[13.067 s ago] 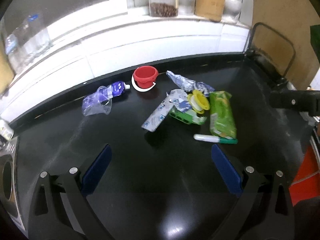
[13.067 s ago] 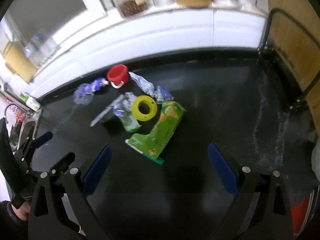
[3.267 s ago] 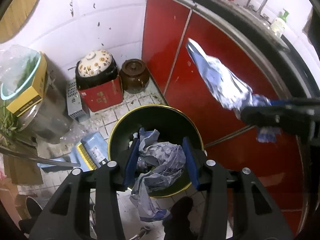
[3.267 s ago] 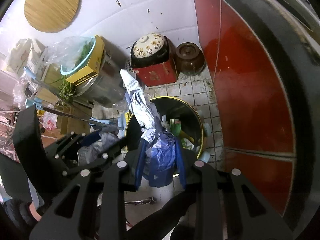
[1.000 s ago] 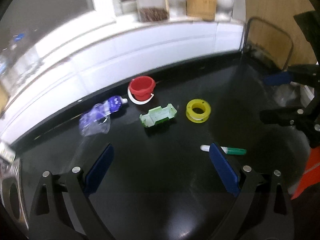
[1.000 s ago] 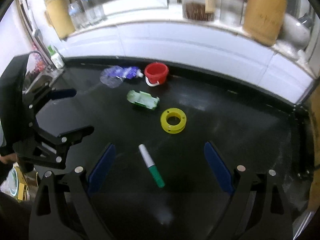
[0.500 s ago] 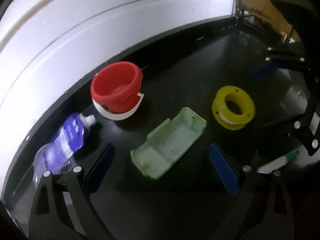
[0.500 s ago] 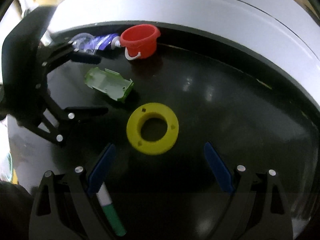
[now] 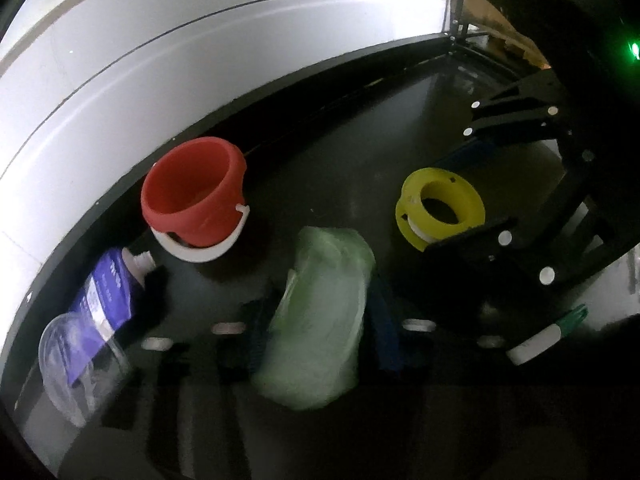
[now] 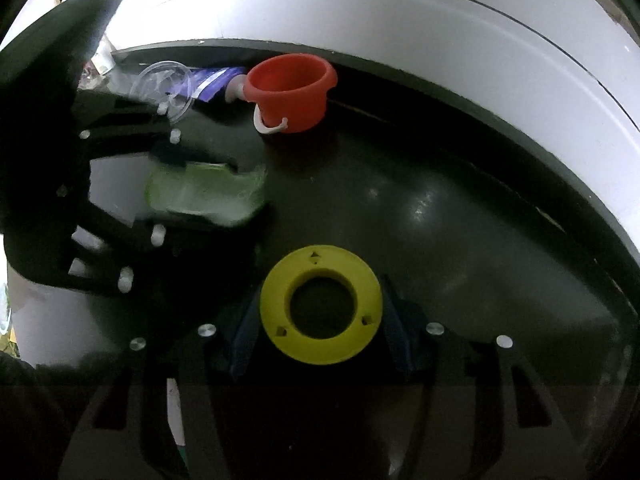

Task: Collect trash
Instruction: 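Grasp the green plastic tray with the left tool while the right tool grasps the yellow tape roll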

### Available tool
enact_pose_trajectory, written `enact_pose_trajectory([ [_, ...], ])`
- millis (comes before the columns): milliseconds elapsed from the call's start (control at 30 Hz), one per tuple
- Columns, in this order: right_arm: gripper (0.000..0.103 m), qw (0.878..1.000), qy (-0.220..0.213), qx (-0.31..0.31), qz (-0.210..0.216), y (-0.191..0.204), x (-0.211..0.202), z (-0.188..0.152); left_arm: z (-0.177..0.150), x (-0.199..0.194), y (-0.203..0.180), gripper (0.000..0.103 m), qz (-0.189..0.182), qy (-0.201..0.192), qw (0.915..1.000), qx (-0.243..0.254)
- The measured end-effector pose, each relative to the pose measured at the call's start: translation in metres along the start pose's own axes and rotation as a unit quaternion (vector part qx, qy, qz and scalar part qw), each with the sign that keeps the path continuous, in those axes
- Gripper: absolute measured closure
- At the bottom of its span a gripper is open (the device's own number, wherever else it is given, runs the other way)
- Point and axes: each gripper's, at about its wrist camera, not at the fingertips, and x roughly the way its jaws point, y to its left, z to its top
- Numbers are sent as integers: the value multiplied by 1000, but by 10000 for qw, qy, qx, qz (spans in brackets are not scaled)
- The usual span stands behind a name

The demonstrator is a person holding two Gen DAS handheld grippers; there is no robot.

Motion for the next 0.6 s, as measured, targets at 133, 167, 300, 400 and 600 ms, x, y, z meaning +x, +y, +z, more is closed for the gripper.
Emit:
enact_pose_trajectory([
  [133,48,9999,-80,124,-52,1,-13,3,3,-14,-3,70,150,-37,9993,-336],
  [167,48,9997,-136,155,-89,1,-19,3,3,-18,-4,71,177,-42,9991,-394],
  [300,48,9991,-307,230,-196,7,-43,2,7,-46,-14,71,436,-91,9962,-745],
  [400,48,9981,-474,289,-254,15,-69,-2,8,-75,-24,71,655,-145,9918,-1091],
  [600,48,9961,-764,225,-368,38,-129,-22,-4,-132,-46,71,1062,-105,9751,-1945],
])
